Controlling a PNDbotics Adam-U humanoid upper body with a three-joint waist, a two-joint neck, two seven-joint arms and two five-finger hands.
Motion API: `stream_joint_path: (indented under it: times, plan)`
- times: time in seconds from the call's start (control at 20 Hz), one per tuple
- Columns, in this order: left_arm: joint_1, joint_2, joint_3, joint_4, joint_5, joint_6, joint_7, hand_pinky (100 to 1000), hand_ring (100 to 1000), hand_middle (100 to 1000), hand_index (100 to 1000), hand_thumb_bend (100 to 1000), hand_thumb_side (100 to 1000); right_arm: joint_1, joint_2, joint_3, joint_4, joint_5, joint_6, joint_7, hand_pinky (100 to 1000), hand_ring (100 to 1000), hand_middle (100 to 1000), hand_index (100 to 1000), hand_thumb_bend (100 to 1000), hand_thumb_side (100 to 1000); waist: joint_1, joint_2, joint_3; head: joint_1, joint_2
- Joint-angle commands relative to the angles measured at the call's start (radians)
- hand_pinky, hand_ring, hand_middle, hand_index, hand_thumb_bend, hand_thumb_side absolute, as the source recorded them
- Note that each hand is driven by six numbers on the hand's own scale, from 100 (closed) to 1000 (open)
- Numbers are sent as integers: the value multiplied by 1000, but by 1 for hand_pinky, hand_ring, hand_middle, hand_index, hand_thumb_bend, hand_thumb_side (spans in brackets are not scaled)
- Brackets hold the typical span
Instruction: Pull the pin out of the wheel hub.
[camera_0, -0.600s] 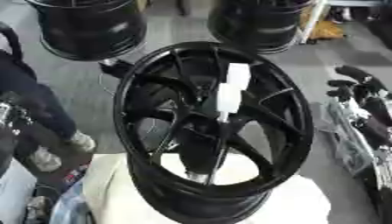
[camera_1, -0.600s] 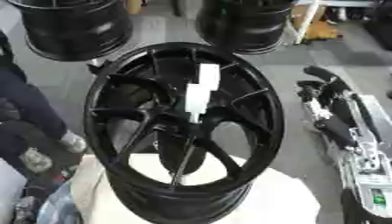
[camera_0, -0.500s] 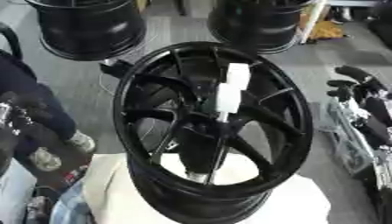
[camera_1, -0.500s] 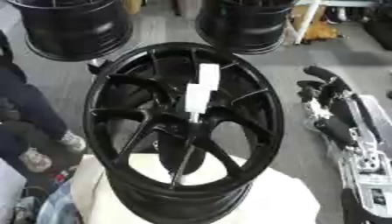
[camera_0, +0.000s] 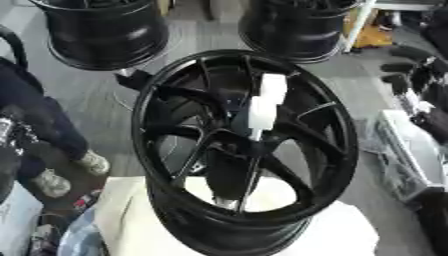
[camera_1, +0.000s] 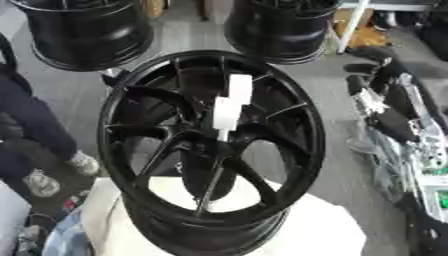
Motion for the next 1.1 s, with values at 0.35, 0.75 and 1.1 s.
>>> stream_joint_path:
  times: [0.35,0.75,1.1]
  plan:
    - [2,17,-4,-16,-7,5,-15,724,570,575,663,100,826,-276,-262,186,135,-40,-75,152,770,805,854,907,235,475,-4,-25,15,-4,-2]
    - [7,23,-10,-10,-22,5,-31,725,572,576,663,100,830,-489,-300,390,300,-44,-158,400,795,826,872,928,268,509,-11,-30,21,-8,-2]
    - [9,25,-14,-8,-29,6,-41,725,574,577,663,100,832,-571,-233,475,380,-26,-202,526,800,829,873,936,282,527,-14,-32,25,-10,-2]
